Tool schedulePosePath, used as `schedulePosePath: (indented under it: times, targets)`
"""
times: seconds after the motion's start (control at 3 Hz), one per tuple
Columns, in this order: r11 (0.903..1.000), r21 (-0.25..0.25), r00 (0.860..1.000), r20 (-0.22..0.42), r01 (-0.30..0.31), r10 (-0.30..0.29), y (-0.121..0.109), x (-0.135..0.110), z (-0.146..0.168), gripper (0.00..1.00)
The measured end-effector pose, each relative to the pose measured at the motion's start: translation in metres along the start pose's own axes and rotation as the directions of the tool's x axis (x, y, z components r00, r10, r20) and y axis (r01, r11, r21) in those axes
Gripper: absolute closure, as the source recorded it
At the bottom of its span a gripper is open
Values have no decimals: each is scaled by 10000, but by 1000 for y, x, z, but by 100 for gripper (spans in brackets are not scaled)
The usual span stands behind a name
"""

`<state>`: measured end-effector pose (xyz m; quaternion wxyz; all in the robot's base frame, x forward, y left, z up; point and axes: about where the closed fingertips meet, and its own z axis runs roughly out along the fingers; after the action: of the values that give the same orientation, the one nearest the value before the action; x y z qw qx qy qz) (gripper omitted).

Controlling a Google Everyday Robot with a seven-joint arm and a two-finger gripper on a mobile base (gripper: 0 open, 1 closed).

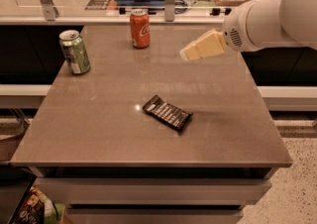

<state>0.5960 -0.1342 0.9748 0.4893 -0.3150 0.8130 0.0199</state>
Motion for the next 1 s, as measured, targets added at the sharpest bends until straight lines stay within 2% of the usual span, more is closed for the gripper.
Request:
schedulePosePath:
  times: [0.33, 1.0]
  targets:
    - [9996, -267, 9996, 293, -31, 39, -1, -5, 23, 0]
    - [9952, -970, 9892, 1438, -150, 289, -1, -35, 83, 0]
